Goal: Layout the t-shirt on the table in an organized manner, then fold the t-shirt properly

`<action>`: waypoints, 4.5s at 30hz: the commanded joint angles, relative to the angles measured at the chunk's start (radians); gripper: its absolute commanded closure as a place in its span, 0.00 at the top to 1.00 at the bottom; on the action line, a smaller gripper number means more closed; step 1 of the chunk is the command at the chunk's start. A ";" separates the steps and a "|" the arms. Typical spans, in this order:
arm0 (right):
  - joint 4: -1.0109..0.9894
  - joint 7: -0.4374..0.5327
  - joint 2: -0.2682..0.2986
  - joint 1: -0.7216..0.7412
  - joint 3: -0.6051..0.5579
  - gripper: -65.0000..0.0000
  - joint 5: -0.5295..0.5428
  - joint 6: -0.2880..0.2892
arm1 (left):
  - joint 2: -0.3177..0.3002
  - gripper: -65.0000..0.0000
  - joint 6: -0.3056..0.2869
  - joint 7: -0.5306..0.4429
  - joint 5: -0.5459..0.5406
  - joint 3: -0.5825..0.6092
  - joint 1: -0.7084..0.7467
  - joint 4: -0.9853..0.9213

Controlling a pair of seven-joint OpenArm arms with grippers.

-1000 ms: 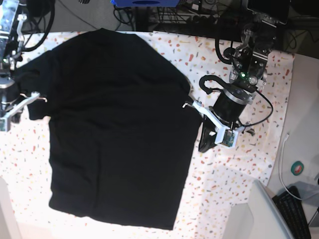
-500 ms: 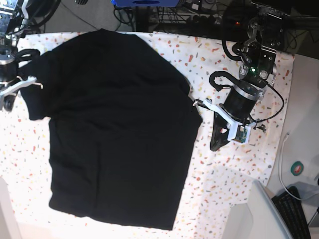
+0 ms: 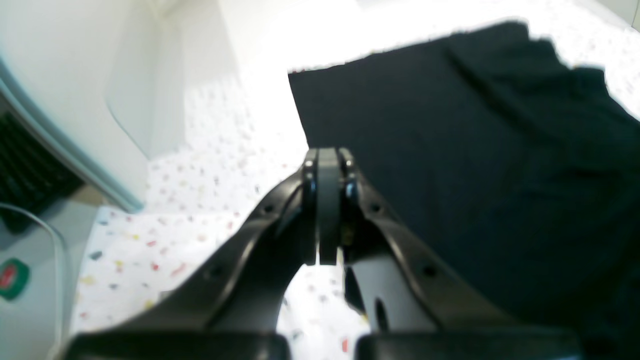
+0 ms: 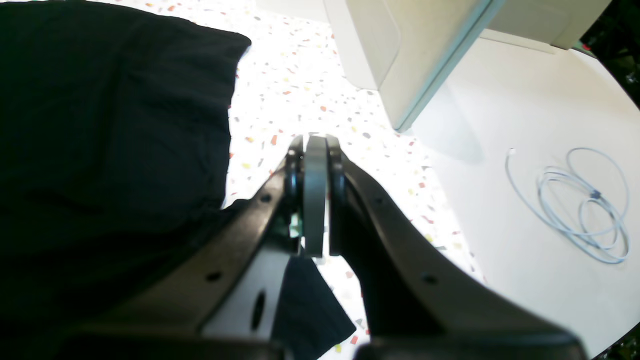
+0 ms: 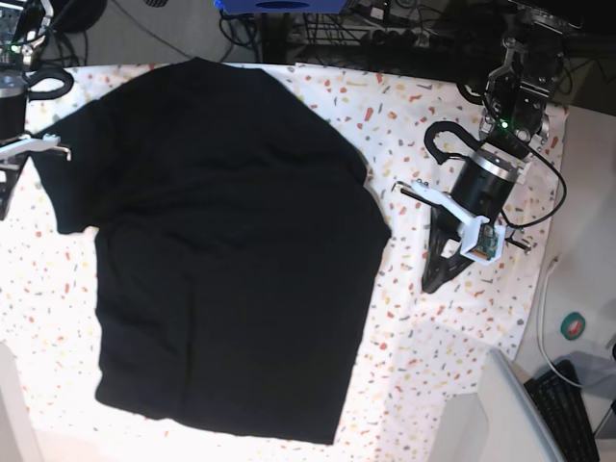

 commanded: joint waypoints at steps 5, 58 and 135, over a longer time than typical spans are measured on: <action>0.011 0.028 0.005 -0.006 0.006 0.00 0.004 -0.005 | -0.002 0.00 0.008 -0.040 0.135 -0.003 0.018 0.003; -0.111 0.029 0.003 0.029 -0.005 0.00 0.004 -0.005 | 0.019 0.00 0.008 -0.042 0.175 -0.005 0.034 -0.035; -0.329 -0.817 -0.080 0.282 -0.083 0.59 0.142 -0.003 | 0.213 0.00 0.009 0.169 0.187 0.258 -0.400 -0.692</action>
